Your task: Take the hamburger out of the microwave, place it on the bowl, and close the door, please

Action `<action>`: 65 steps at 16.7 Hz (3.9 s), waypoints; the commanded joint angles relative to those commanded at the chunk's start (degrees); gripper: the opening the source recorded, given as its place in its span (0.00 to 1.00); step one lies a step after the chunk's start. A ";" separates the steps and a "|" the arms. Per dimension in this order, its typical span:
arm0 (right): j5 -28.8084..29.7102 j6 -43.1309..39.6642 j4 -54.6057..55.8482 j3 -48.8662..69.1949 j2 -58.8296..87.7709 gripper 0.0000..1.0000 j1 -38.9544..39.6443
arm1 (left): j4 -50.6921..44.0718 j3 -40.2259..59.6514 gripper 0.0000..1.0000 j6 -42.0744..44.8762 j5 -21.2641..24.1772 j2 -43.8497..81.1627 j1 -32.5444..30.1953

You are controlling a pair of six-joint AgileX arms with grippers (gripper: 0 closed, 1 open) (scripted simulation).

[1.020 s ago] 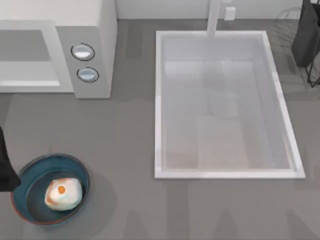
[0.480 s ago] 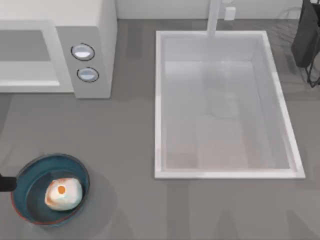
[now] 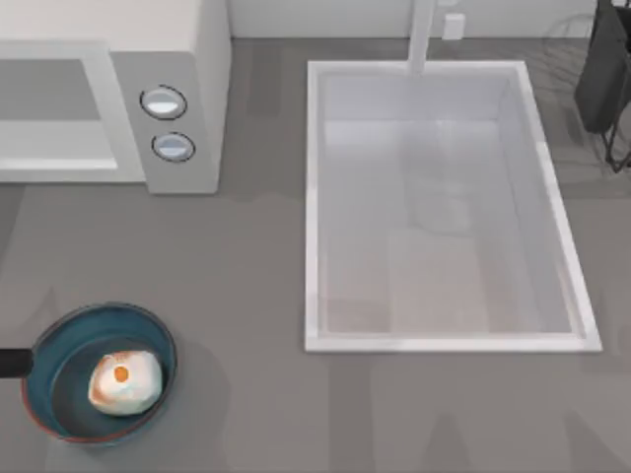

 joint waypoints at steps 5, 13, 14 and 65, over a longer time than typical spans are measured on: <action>0.00 0.00 0.00 0.00 0.00 1.00 0.00 | 0.00 0.00 0.00 0.00 0.00 0.00 0.00; 0.00 0.00 0.00 0.00 0.00 1.00 0.00 | -0.27 1.74 0.00 0.01 10.94 1.48 10.93; 0.00 0.00 0.00 0.00 0.00 1.00 0.00 | -0.31 2.00 0.00 0.02 12.54 1.69 12.53; 0.00 0.00 0.00 0.00 0.00 1.00 0.00 | -34.56 60.90 0.00 38.81 22.56 73.07 38.41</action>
